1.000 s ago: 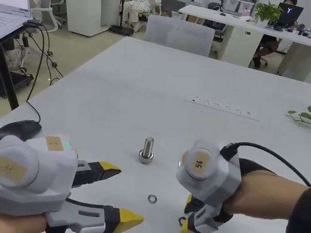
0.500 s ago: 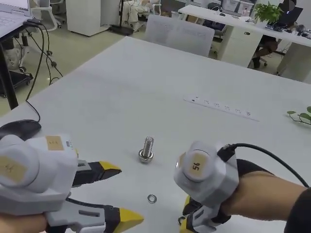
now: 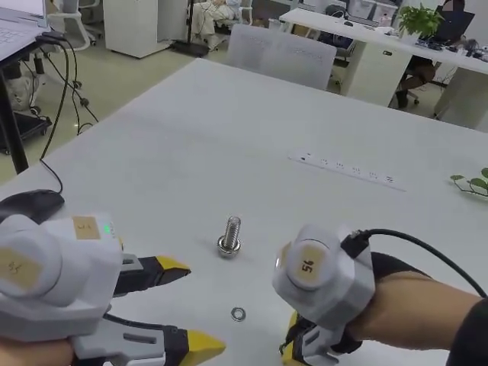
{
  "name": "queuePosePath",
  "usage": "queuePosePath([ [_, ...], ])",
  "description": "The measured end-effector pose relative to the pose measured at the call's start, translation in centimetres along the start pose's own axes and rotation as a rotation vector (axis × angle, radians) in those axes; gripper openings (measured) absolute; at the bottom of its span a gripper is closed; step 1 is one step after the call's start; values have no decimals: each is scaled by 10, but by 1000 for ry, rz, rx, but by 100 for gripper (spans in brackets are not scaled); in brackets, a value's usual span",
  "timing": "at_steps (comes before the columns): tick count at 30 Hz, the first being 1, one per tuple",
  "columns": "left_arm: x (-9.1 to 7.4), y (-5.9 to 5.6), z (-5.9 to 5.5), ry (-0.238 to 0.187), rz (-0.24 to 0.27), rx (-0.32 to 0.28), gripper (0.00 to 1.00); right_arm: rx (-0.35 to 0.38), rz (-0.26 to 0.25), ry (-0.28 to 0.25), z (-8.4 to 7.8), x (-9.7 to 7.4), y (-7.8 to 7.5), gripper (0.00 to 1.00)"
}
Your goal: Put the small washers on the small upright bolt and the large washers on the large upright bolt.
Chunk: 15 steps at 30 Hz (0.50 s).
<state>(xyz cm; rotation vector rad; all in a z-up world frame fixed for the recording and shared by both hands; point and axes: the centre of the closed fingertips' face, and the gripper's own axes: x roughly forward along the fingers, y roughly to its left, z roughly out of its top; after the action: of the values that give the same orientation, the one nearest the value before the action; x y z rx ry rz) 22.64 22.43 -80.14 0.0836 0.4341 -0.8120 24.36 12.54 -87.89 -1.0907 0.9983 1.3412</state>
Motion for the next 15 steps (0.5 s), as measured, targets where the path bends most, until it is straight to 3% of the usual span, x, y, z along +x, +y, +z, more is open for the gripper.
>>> queuePosePath([
  [15,-3,1,-1,1,2,2,59,1,5,-3,3,0,1,13],
])
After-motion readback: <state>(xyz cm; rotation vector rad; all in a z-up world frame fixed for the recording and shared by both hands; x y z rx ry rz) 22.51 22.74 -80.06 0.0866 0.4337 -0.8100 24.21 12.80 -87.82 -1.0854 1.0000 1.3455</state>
